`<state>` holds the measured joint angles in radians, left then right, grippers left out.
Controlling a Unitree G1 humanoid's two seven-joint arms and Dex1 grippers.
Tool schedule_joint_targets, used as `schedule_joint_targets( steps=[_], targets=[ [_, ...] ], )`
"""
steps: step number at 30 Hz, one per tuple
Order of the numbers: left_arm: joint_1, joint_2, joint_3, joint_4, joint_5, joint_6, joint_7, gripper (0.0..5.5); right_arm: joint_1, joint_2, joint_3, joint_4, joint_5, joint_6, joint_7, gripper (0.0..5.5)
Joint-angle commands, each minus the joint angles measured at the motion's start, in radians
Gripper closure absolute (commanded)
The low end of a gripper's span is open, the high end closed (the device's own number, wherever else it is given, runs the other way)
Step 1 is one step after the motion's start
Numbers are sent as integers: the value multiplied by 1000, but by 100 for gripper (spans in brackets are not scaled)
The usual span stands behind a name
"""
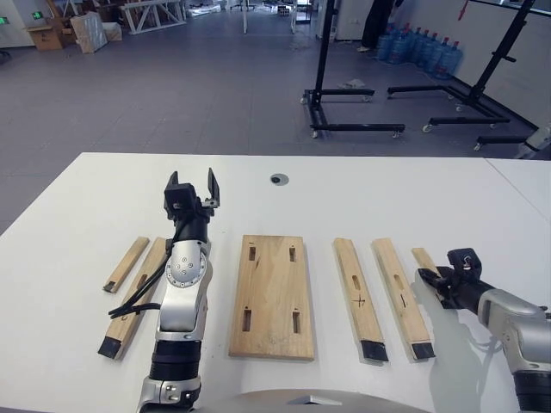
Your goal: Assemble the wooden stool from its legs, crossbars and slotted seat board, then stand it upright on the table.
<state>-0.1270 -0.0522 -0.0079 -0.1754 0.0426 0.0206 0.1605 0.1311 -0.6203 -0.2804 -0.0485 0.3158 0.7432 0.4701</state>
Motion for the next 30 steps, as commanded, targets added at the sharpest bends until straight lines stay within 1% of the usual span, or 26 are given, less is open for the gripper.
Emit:
schedule_joint_targets(
  steps=[1,5,7,9,12,17,21,23,24,27,30],
  targets=[
    [5,-32,-6,-8,-4,14,13,183,82,27,77,-9,5,142,3,421],
    [-10,-26,-5,11,-10,12,10,183,84,35,62,10,-13,108,-16,421],
    [-22,-20,-1,21,-16,12,2,183,56,43,56,51,-53,25,-54,421],
    [-37,-12,1,35,-21,10,-8,183,2,35,53,124,-108,-125,-88,421],
    [-63,1,-4,61,-21,5,-25,183,-169,40,19,213,-104,-274,-102,421],
    [-116,29,-10,111,-10,-17,-64,183,-427,78,2,169,-79,-449,-128,421],
    [-163,23,12,147,-92,-5,-130,183,-566,146,79,61,-58,-518,-95,421],
    [-193,32,13,179,-113,10,-166,183,-576,186,136,46,-80,-576,-75,421],
    [-207,29,28,190,-169,37,-206,183,-572,212,184,56,-105,-628,-60,421],
    [-261,13,119,215,-491,212,-401,183,-538,300,324,78,-172,-757,-31,421],
    [-290,30,187,197,-750,385,-532,183,-517,354,417,107,-232,-850,-21,421]
  ],
)
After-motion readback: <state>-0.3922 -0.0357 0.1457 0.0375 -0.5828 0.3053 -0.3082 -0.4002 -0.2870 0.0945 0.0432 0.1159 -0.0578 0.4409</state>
